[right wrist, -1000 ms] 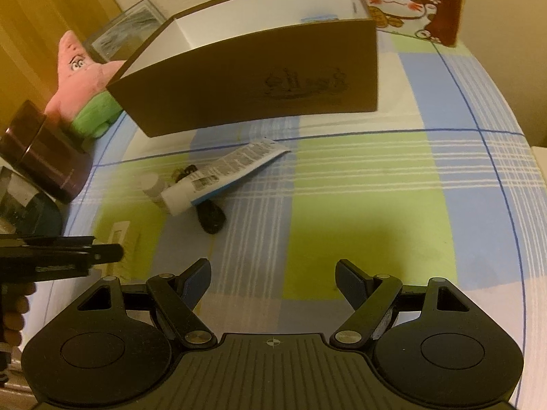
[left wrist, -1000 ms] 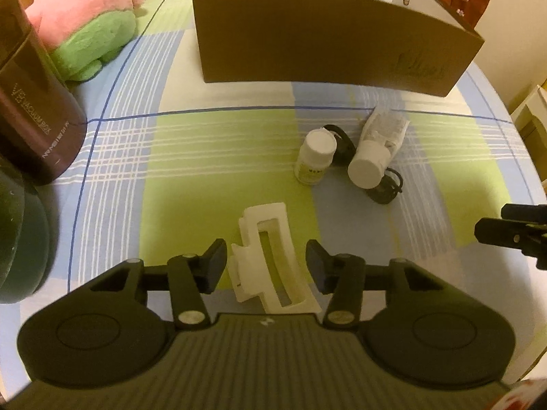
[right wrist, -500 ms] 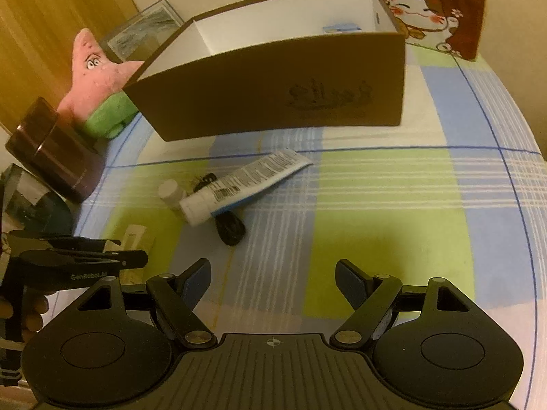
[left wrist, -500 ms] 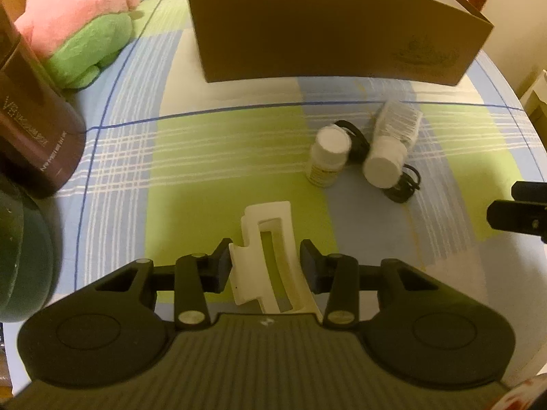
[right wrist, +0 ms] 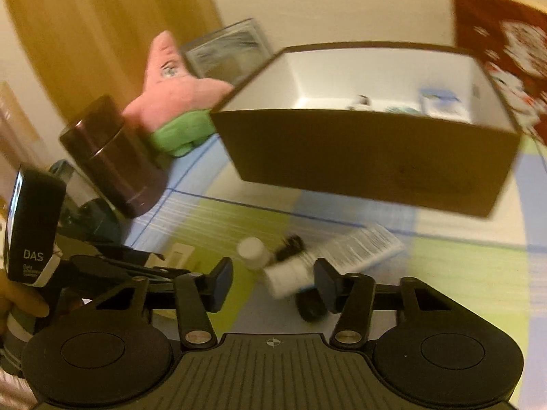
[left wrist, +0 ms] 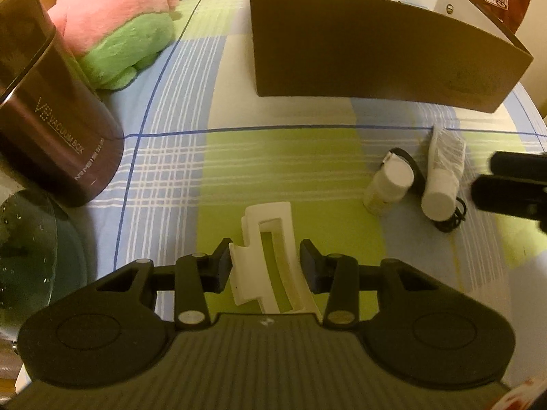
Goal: Organize rigid objects
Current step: 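Reach the right tool to the small white bottle and close on it, then carry the white clip and white bottle over the box with both tools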
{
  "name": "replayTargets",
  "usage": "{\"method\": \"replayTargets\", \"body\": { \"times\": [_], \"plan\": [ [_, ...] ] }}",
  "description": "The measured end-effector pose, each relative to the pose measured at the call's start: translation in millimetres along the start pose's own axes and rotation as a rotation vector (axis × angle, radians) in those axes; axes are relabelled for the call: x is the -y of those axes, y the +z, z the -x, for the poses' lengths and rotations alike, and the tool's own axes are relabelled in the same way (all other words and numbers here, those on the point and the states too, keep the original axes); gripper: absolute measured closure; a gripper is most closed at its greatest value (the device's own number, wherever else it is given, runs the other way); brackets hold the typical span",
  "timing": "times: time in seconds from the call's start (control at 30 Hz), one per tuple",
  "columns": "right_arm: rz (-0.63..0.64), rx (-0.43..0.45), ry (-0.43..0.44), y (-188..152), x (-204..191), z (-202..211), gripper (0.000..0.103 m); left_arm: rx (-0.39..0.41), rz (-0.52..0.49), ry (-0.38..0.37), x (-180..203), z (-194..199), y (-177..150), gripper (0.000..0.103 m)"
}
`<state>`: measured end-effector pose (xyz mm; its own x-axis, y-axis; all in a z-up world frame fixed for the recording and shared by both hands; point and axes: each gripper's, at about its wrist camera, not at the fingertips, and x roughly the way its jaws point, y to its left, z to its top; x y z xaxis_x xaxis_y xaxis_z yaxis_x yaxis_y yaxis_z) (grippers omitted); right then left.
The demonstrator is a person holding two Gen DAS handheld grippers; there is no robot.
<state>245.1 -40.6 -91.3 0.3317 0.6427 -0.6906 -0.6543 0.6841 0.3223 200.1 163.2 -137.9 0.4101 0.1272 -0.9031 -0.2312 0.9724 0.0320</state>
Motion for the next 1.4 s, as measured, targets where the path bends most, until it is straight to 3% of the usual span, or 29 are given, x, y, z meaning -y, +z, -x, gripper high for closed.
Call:
{"method": "replayTargets", "body": {
  "times": [0.13, 0.63, 1.4],
  "plan": [
    [0.051, -0.023, 0.025, 6.5, -10.9, -23.5, 0.062, 0.005, 0.008, -0.003, -2.0, -1.8, 4.3, 0.063],
    [0.119, -0.102, -0.006, 6.1, -24.9, -73.0, 0.077, 0.001, 0.005, -0.014, -4.0, -12.1, 12.7, 0.063],
    [0.133, -0.084, 0.002, 5.9, -29.6, -62.8, 0.079, 0.029, -0.011, -0.009, -5.9, -2.8, 17.2, 0.063]
  ]
}}
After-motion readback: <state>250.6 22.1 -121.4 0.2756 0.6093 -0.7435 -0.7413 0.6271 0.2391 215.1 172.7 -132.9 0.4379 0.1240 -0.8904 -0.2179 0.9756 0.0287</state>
